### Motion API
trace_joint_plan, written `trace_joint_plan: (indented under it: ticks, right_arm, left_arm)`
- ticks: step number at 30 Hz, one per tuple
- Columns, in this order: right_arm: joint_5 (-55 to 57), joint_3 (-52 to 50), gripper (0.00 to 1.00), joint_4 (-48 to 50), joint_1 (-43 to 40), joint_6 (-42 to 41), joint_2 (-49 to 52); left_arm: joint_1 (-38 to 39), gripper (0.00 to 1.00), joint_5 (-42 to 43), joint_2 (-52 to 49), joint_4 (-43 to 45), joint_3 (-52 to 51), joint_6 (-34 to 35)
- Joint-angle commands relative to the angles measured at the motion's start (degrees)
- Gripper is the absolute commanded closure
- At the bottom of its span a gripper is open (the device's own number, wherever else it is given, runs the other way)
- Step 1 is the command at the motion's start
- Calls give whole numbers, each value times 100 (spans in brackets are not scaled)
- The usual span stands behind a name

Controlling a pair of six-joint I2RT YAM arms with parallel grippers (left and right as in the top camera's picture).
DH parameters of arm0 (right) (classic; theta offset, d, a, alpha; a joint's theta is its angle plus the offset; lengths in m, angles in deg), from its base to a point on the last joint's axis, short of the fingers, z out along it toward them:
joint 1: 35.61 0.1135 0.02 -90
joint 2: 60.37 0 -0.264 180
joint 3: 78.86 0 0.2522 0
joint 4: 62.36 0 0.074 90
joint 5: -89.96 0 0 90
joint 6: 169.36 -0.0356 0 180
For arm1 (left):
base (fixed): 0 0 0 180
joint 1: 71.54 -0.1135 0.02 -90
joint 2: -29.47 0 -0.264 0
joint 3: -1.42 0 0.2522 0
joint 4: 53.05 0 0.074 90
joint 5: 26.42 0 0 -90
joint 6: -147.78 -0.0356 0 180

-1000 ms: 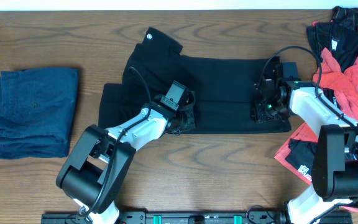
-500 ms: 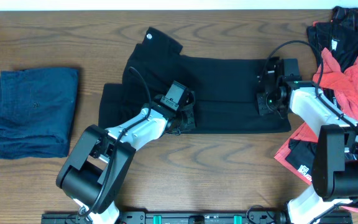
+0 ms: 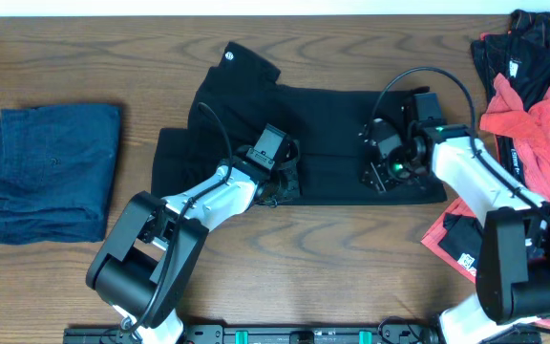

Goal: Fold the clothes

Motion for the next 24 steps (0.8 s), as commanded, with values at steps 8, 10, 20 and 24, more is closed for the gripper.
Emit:
trace_joint_plan:
  ticks: [8,10,20,24]
  right_arm:
    - [-721,-9,54,136,525,330,149]
    - [-715,-9,54,234,643,280,201]
    - [-304,-9,53,723,879,17,496]
    - [-70,-9,49,758,879,15,533]
  left_arm:
    - [20,91,-33,-299,-254,-361,11]
    - [20,91,-33,-299,-254,-361,9]
    - [20,91,-33,-299,-254,-361,9]
    - [20,90,-33,-299,-254,-361,9]
